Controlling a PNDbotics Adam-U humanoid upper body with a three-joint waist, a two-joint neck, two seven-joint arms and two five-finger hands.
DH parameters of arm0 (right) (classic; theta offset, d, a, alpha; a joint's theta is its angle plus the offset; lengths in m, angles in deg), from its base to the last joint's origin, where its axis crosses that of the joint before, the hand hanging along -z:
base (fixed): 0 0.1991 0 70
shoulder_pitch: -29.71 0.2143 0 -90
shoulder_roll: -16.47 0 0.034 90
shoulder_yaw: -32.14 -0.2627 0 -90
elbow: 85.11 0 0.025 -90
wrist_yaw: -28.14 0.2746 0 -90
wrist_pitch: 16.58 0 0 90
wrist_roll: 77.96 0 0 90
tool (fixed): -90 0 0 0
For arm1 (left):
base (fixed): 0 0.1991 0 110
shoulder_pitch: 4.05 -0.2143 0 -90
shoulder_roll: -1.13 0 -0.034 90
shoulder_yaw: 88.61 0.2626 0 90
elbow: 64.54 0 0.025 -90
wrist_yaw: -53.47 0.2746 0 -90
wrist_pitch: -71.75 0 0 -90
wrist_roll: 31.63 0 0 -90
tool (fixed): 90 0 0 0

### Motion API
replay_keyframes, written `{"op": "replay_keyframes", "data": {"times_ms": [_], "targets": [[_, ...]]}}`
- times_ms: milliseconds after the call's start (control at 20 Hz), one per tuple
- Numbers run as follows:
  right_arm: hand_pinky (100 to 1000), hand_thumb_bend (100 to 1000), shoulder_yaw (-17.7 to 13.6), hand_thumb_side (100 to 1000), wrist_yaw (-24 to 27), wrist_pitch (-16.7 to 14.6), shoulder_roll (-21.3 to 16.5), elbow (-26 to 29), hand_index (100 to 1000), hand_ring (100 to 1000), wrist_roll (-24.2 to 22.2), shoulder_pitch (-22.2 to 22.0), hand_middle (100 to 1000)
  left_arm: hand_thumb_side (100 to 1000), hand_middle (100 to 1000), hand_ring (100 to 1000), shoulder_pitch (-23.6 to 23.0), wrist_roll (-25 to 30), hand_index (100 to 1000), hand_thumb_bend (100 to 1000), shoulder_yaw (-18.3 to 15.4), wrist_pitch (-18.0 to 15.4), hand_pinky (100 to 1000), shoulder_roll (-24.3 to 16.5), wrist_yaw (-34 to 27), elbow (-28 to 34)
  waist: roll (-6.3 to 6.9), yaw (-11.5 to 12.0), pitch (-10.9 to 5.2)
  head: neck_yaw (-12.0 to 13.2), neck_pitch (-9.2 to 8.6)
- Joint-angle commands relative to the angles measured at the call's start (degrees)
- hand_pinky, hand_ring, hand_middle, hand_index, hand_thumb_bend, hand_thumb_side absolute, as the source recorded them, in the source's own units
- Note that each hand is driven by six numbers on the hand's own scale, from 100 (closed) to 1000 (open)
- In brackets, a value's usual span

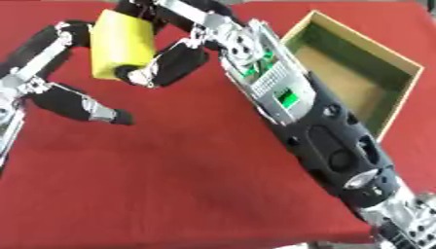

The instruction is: Pick up the objects with one hand, pass them to the other hand, and then place them into the box on the other side of the table.

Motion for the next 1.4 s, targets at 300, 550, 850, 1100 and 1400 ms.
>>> {"op": "replay_keyframes", "data": {"times_ms": [300,550,850,1100,1400], "targets": [[758,299,-2.23,100,2.23,0.93,-2.51,4.0,486,683,1.52,-0.38,474,322,635,702,-0.95,-2.25,819,940,-2.12,1.33,766,-1.47,2.58,-0.73,0.07,-0.27,-1.09,-0.48,-0.58],[756,296,-4.99,100,4.54,1.84,-5.6,7.48,503,684,3.39,-1.94,484,334,620,689,-3.39,-5.24,804,863,-3.91,3.5,757,-3.39,2.12,-1.67,0.05,-0.78,-1.22,-2.25,-0.67],[757,297,-9.45,100,7.26,3.5,-10.04,9.55,519,686,7.44,-5.21,492,337,622,691,-6.57,-8.02,801,839,-6.08,5.64,759,-6.51,1.72,-2.67,0.2,-1.54,-1.5,-4.54,-0.73],[761,305,-13.81,100,8.21,4.13,-14.9,9.1,525,694,11.54,-9.37,499,342,620,690,-8.4,-10.0,797,808,-7.97,6.96,757,-8.48,1.31,-2.57,0.39,-1.72,-1.53,-5.38,-0.73],[764,331,-18.15,100,8.62,2.67,-20.09,4.31,537,701,15.77,-14.46,507,350,617,688,-10.21,-13.04,790,791,-10.24,8.39,758,-10.79,-0.23,0.23,0.66,-1.58,-1.42,-5.81,-1.26]]}}
